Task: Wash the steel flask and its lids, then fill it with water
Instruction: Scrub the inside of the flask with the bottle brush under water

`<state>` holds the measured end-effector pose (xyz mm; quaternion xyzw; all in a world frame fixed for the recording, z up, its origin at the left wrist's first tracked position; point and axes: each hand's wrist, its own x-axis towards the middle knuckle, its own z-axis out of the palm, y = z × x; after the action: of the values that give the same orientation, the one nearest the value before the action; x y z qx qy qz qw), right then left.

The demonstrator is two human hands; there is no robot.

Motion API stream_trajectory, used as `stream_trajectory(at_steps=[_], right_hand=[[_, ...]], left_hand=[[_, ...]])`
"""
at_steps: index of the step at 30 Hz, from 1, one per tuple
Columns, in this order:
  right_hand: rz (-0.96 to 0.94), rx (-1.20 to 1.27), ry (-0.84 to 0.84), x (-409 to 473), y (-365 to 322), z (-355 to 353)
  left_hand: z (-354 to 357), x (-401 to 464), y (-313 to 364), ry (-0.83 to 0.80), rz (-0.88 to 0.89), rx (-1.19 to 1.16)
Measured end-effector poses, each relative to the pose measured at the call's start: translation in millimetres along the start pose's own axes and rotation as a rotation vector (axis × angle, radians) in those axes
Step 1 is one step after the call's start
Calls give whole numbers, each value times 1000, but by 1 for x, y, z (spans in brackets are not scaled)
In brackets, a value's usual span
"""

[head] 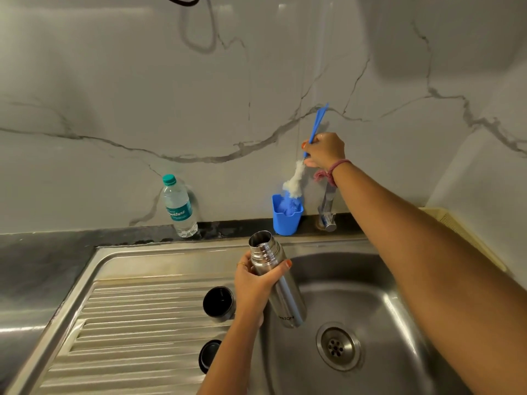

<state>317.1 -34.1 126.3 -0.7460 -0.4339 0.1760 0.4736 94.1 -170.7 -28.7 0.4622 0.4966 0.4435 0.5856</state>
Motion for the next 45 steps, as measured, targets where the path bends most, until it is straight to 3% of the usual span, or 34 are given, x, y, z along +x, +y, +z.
stream_trajectory(at_steps=[12,17,22,31,37,45], right_hand=[[-151,200,-19,-44,-68,-81],[-266,129,-8,-74,-80,-114],[-394,52,-102,-111,-78,-138],[-362,3,-201,-155,-12,-161],[-220,158,-122,-166,42,-174],[-152,154,16,-166,101,-177]], left_hand=[[3,-29,7,-6,37,20],[6,-43,8,-36,58,42],[7,-56,0,-84,86,70],[15,-64,-22,-197,158,262],[31,-55,-22,-312,253,503],[71,-18,-20,-444,278,711]])
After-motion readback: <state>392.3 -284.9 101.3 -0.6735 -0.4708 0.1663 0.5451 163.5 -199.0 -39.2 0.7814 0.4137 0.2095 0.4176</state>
